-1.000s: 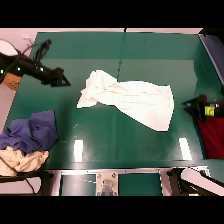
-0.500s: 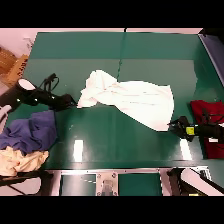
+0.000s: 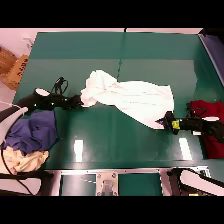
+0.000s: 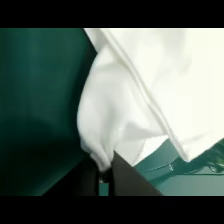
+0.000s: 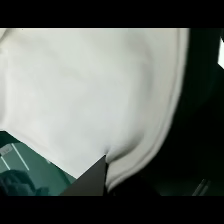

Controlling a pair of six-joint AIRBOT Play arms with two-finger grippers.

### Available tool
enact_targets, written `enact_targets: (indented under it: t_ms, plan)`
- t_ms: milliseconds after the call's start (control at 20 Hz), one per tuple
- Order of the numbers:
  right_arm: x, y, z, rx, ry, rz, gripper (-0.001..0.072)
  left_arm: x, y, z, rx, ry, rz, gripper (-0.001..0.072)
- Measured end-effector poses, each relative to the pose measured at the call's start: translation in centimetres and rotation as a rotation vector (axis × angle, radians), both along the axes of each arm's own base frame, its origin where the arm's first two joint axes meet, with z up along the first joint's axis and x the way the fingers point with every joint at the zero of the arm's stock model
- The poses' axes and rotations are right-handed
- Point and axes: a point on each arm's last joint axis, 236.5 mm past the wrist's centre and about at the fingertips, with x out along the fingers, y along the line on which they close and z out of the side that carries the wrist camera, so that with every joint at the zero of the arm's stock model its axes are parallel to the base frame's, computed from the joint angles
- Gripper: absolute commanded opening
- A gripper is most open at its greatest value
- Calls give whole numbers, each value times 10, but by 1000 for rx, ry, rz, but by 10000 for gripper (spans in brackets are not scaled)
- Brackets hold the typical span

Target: Fold the shirts.

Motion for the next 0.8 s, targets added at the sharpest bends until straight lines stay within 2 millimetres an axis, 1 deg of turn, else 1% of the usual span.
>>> enact_targets:
  t_ms: [50,100,150,200,300,350,450,500,550,600,650,700,750,800]
  plan:
    - [6,0,4,2,-16,4,16,3,-5,8,-20,-16,-15,23]
    - [12,3,13,15,-36,15,16,3,-10,14,-27,-28,-41,23]
    - [19,4,22,21,-58,30,16,6,-13,26,-38,-53,-62,23]
    - [29,3,35,22,-92,43,16,12,-15,41,-45,-91,-73,23]
    - [50,2,71,23,-176,76,16,23,-19,83,-46,-190,-104,23]
    - [61,-1,93,12,-227,86,16,29,-20,111,-45,-256,-112,23]
    - [84,-5,152,-21,-357,108,16,36,-19,179,-26,-419,-131,23]
    - [92,-8,185,-49,-431,118,15,38,-18,218,-18,-512,-129,23]
    - [99,-9,222,-78,-510,121,16,36,-16,259,-7,-608,-126,23]
    - [103,-10,263,-116,-599,127,15,31,-13,302,8,-707,-124,23]
    - [102,-9,303,-154,-685,137,15,22,-11,347,20,-813,-117,23]
    - [99,-7,346,-194,-779,136,15,11,-8,388,25,-907,-107,23]
    - [92,-4,389,-239,-875,136,15,-2,-6,427,30,-994,-99,23]
    - [83,-1,425,-276,-958,129,15,-16,-4,459,31,-1064,-91,23]
